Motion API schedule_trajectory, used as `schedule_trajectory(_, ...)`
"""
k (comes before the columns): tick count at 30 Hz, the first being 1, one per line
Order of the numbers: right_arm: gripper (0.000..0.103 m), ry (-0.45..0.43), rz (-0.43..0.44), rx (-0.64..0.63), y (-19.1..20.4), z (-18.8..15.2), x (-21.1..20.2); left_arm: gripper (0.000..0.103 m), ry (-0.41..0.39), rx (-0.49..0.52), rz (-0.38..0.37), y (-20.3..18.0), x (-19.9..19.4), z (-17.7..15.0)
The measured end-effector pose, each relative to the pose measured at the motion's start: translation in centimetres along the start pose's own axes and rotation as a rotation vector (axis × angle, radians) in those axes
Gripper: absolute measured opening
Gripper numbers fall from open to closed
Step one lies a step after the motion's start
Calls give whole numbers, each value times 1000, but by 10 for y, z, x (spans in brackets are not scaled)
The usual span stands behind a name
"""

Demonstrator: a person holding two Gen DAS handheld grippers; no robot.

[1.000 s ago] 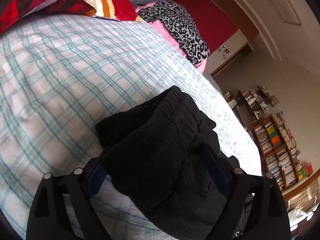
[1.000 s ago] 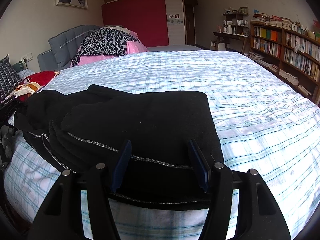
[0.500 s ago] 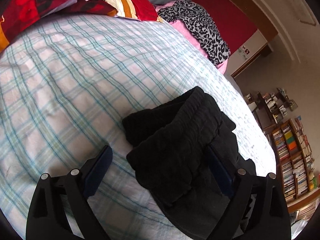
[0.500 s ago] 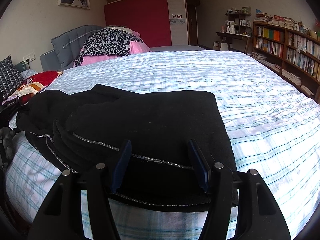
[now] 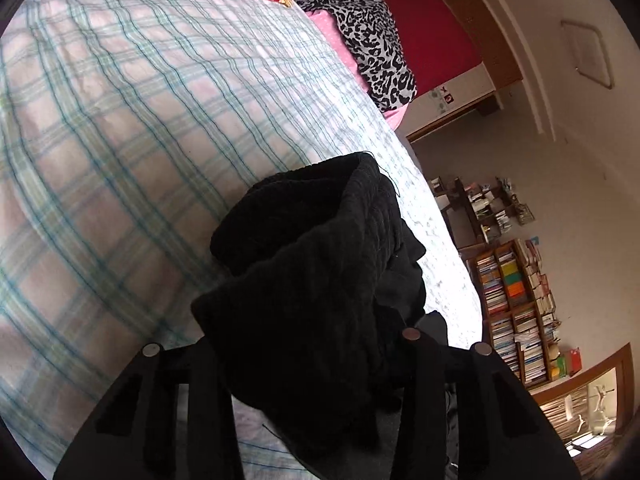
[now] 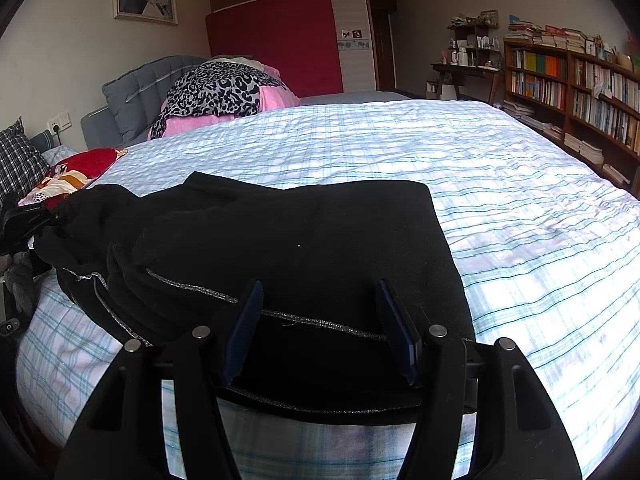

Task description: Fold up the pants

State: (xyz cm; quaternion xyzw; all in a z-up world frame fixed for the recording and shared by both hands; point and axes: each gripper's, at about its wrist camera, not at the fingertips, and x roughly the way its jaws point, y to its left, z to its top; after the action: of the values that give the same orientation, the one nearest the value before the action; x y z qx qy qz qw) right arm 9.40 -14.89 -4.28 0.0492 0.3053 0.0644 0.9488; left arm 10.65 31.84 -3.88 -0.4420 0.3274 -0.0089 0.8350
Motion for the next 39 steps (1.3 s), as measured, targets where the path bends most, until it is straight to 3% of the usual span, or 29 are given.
schedule_trajectory(10, 60, -3, 24, 17, -3, -1, 2, 36, -126, 187, 18, -78, -40, -33)
schedule_trajectory(16, 60, -12, 54, 31, -5, -4, 1, 36, -138, 342, 18, -148, -41, -66)
schedule_trajectory(22, 60, -25, 102, 54, -10, -5, -2, 35, -124, 476, 23, -214, -23, -106)
schedule_trajectory(29, 60, -39, 153, 73, -20, -1, -12, 35, -83, 649, 53, -283, 11, -174)
schedule_trajectory(39, 60, -64, 139, 189, -68, -7, -28, 36, -65, 870, 167, -323, 83, -268)
